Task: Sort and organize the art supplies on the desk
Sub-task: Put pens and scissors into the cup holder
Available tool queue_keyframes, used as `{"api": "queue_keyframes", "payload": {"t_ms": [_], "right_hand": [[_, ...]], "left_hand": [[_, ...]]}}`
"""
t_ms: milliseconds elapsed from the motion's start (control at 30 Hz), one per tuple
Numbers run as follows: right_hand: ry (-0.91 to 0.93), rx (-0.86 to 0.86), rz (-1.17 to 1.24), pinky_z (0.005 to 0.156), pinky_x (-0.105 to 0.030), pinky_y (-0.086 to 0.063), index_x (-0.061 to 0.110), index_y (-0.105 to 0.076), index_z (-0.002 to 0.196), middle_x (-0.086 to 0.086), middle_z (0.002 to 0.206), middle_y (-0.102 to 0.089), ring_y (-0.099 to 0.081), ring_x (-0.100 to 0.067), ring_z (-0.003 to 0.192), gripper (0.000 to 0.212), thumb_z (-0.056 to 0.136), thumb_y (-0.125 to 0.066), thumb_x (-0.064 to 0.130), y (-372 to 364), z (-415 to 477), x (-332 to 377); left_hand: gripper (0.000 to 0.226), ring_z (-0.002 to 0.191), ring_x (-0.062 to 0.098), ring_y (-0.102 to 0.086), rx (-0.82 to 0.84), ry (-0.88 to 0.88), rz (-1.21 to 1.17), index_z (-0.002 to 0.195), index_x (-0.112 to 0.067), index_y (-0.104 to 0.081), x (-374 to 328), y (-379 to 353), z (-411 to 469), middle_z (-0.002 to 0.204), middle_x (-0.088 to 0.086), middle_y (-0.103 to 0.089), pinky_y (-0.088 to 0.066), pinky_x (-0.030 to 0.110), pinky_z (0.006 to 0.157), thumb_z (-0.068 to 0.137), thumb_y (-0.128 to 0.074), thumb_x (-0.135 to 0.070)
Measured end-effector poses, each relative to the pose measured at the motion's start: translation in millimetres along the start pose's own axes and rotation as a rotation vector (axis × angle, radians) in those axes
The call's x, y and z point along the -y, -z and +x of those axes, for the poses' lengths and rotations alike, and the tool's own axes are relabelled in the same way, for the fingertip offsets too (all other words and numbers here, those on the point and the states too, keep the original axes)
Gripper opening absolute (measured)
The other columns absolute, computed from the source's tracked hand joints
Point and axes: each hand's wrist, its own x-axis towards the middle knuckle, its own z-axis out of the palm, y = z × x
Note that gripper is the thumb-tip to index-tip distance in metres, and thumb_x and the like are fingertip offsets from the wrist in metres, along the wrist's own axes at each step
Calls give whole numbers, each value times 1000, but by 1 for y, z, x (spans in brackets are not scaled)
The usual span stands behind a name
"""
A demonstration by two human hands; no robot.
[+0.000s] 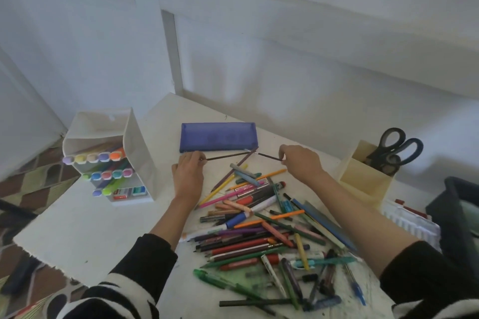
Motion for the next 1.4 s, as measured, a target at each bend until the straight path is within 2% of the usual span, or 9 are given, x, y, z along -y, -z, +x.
{"api": "queue_keyframes", "payload": {"t_ms": [167, 267, 433, 633, 767, 900, 1033, 1133, 1400], "right_hand": [[-22, 90, -91, 79, -32, -45, 20, -63, 115, -4, 116, -61, -58, -25, 105, 23, 94, -54, 21, 36, -13, -1], [-57, 121, 9, 78, -32, -46, 20, -65, 110, -4, 111, -62, -58, -24, 101, 22, 90, -57, 21, 54, -24, -6], [-141, 87, 413, 65, -32, -53, 15, -53, 101, -7, 87, -65, -64, -18, 64, 12, 89, -55, 12, 83, -51, -24], [-373, -279, 907, 62, -41, -56, 5, -50, 97, -21, 82, -67, -67, -30, 60, 16, 99, -41, 19, 120, -82, -78], [-396, -526, 842, 53, -21, -53, 3, -57, 91, -17, 80, -66, -61, -9, 50, 27, 100, -39, 20, 128, -93, -105], [-413, -621, 752, 66, -31, -57, -1, -59, 98, -15, 78, -64, -63, -14, 56, 18, 97, -44, 11, 124, -96, -119], [-415, -657, 764, 51, -18, -54, 3, -55, 104, -9, 80, -61, -61, -3, 48, 12, 94, -48, 6, 118, -97, -121], [-399, -669, 733, 53, -24, -56, 8, -52, 111, -8, 88, -62, -63, -9, 55, 18, 94, -52, 11, 116, -97, -122], [-343, -760, 630, 57, -10, -48, 11, -54, 111, -5, 100, -60, -62, -19, 66, 18, 93, -53, 10, 112, -103, -124]], "left_hand": [[3, 78, 29, -59, -165, -92, -25, 85, -10, -68, -13, 19, -7, 84, 8, -69, -34, 33, 68, 86, -67, -7], [3, 74, 24, -62, -147, -111, -136, 85, -14, -69, -27, 30, -6, 83, 2, -71, -46, 40, 69, 87, -68, -15], [12, 62, 11, -60, -103, -191, -224, 78, -15, -70, -62, 51, -1, 72, -5, -68, -51, 37, 68, 82, -73, -24], [12, 67, 10, -56, 45, -208, -671, 76, -6, -65, -123, 48, 9, 71, -1, -64, -51, 37, 74, 81, -74, -12], [9, 65, 13, -57, 6, -370, -776, 78, -4, -66, -182, 44, 12, 71, -1, -63, -49, 29, 69, 83, -71, -10], [5, 62, 9, -58, 74, -453, -903, 79, -7, -66, -239, 28, 10, 69, 1, -64, -49, 24, 66, 85, -67, -8], [7, 61, 4, -57, 169, -495, -896, 81, -3, -67, -276, 3, 5, 69, -3, -62, -49, 23, 66, 85, -68, -8], [10, 61, 4, -54, 260, -493, -840, 80, -4, -66, -289, -15, 5, 67, -7, -59, -44, 18, 64, 86, -68, -12], [27, 62, 3, -49, 369, -419, -657, 105, -10, -68, -278, -32, 13, 78, -2, -60, -38, 9, 64, 84, -70, -27]]}}
